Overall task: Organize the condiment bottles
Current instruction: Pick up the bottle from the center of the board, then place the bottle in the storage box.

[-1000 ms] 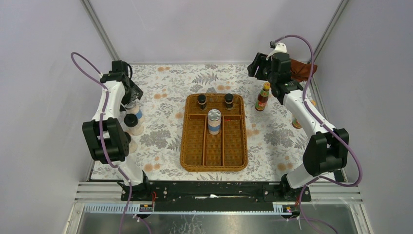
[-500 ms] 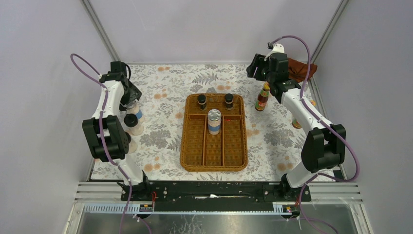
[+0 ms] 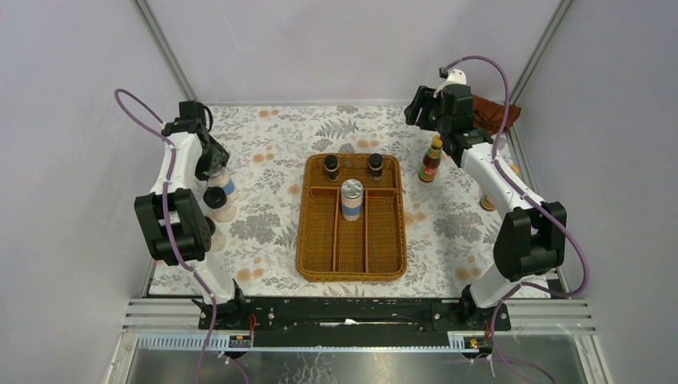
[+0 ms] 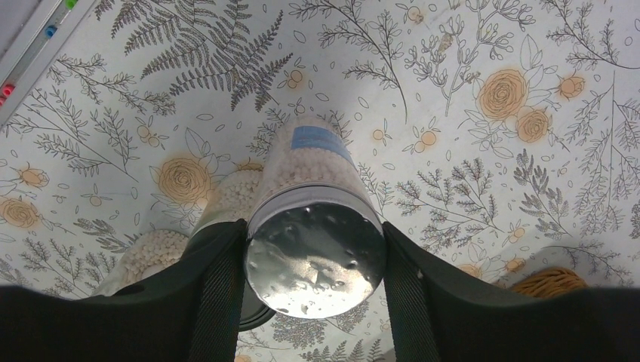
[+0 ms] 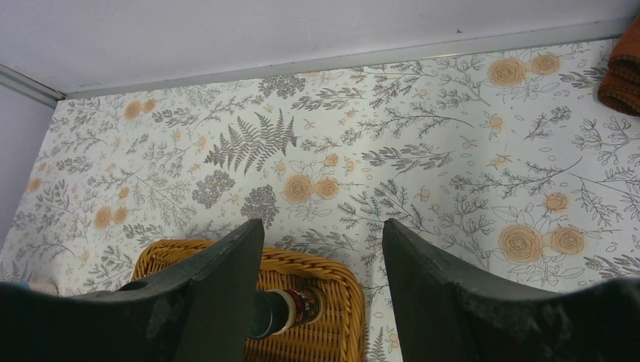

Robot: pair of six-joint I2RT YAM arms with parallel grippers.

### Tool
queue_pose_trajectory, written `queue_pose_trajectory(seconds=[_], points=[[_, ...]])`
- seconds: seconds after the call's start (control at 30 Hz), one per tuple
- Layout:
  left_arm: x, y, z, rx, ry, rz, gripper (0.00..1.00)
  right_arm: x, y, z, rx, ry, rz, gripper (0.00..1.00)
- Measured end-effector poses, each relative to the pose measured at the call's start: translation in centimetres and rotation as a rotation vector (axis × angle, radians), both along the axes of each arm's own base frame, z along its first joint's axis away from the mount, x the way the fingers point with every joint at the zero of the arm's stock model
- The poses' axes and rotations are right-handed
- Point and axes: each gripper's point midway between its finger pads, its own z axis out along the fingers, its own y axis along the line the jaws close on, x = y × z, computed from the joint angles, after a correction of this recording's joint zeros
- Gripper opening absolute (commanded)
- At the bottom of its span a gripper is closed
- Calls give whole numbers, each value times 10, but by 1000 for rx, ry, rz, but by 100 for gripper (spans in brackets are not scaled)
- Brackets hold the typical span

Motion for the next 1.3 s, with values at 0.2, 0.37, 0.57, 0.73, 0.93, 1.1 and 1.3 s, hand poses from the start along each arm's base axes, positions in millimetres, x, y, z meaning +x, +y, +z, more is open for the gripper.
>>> queue_pose_trajectory(seconds=[0.2,0.37,0.57,0.73,0.93,1.1,1.3], points=[[3,-3,0,-15,-13,-12,0,1,0,1,1,-1,0,66],[14,-13,4,-59,-63,-50,0,3,1,9,4,-16,-1,66],[26,-41,11,-94,-122,-160,0,5,1,14,5,-26,-3,66],[34,-69,28,-80,-180,-273,0,5,0,16,4,-25,-5,66],[39,-109,55,-57,-255,-425,0,1,-1,11,-4,1,-7,66],[38,-147,83,-34,-324,-556,0,1,-2,15,-7,3,-8,66],[22,-191,113,-20,-399,-705,0,0,-3,17,-13,8,-8,66]])
